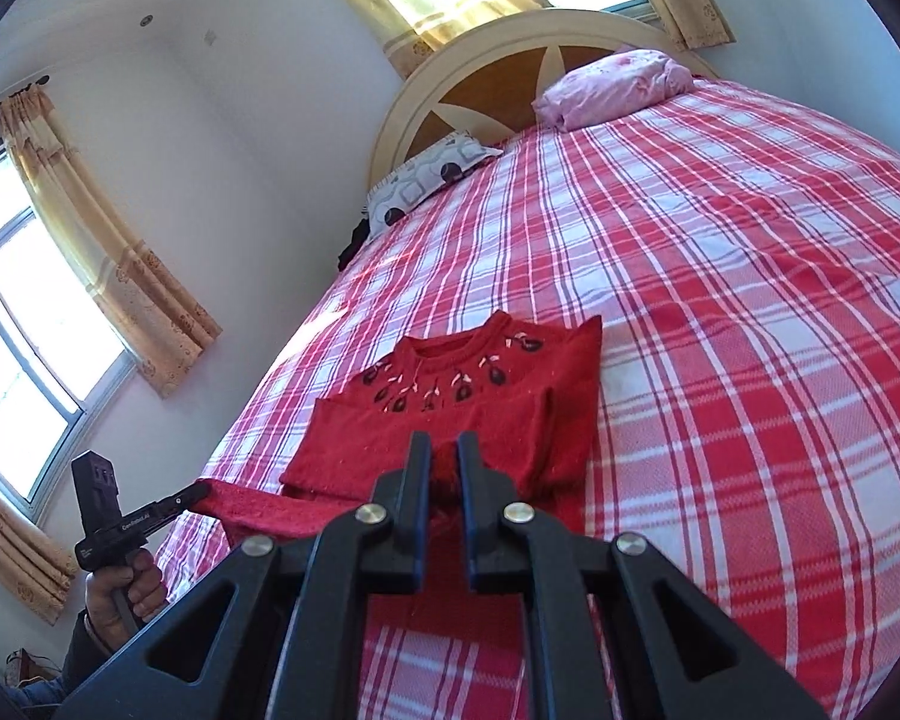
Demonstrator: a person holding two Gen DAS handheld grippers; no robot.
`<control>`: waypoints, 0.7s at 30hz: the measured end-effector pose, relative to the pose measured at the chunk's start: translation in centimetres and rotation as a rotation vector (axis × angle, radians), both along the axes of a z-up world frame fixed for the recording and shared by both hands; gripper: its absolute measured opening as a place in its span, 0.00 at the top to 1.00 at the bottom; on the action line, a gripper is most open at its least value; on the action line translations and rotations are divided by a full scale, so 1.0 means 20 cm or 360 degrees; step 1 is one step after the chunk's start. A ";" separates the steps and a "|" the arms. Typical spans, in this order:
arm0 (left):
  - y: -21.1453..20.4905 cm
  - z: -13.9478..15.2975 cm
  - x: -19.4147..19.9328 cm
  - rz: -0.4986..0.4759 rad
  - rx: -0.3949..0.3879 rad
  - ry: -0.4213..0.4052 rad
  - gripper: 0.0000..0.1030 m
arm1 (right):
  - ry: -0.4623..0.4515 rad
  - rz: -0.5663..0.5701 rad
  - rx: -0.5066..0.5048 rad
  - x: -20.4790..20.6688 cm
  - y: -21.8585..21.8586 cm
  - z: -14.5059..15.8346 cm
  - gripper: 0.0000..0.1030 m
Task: Fold small clothes
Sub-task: 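Lift the hem with both grippers and fold it toward the collar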
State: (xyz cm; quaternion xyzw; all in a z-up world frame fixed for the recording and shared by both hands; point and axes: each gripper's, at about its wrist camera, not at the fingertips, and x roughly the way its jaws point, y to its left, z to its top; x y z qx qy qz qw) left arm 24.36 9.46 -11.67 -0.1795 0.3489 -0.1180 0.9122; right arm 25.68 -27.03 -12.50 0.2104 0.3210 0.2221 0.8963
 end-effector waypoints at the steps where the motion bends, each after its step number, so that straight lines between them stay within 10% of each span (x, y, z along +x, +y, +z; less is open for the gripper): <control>1: 0.01 0.01 0.02 0.0008 -0.0001 -0.0005 0.94 | -0.0001 -0.0003 -0.0005 0.03 0.00 0.01 0.89; 21: 0.10 -0.19 0.65 0.0057 -0.0049 0.0206 0.94 | 0.0213 -0.0081 -0.0096 0.74 0.14 -0.15 0.89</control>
